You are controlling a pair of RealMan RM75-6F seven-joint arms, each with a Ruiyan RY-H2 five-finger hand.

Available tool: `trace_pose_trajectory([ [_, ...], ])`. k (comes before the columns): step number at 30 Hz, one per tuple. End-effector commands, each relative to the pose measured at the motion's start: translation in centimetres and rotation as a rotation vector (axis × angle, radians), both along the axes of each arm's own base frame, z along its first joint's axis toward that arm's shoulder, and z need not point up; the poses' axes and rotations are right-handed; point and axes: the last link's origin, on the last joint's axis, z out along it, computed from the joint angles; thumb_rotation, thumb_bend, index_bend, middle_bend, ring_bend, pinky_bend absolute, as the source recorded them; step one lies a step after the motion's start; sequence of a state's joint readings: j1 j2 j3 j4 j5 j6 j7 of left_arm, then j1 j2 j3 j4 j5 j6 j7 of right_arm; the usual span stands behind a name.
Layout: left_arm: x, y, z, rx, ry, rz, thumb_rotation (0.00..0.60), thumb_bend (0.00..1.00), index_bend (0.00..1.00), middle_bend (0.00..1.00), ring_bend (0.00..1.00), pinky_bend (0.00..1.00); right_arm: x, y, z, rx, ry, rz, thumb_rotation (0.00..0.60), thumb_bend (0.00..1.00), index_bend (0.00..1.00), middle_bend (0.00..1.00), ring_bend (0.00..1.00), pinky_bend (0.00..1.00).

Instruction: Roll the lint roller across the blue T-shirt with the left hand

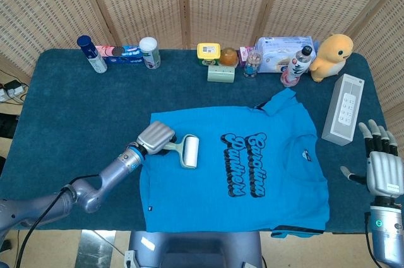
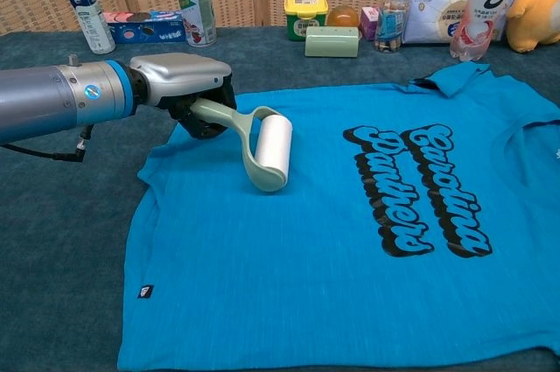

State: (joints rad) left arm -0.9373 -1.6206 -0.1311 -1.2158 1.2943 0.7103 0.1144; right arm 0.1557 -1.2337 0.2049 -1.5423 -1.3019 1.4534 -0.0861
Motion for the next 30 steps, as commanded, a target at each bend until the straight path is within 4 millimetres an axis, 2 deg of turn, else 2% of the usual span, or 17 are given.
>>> trace_pose_trajectory([
  [1, 0.2, 0.1, 0.3, -0.007, -0.001, 0.008, 0.600, 1.00, 0.95, 0.87, 0.89, 1.00, 0.0, 0.0, 0.0, 0.001, -0.002, 0.001, 0.600, 0.00, 0.06, 0.00, 0.00, 0.00],
  [11, 1.4, 1.7, 3.1, 0.024, 0.006, 0.033, 0.600, 1.00, 0.95, 0.87, 0.89, 1.00, 0.1, 0.1, 0.0, 0.009, -0.018, 0.005, 0.600, 0.00, 0.06, 0.00, 0.00, 0.00],
  [23, -2.1, 2.0, 4.7, 0.071, 0.052, 0.087, 0.600, 1.00, 0.95, 0.87, 0.89, 1.00, 0.2, 0.1, -0.3, 0.037, -0.041, 0.009, 0.600, 0.00, 0.06, 0.00, 0.00, 0.00],
  [30, -2.4, 1.9, 4.1, 0.059, 0.071, 0.087, 0.600, 1.00, 0.95, 0.87, 0.89, 1.00, 0.3, 0.1, -0.4, 0.042, -0.041, 0.008, 0.600, 0.00, 0.06, 0.00, 0.00, 0.00],
])
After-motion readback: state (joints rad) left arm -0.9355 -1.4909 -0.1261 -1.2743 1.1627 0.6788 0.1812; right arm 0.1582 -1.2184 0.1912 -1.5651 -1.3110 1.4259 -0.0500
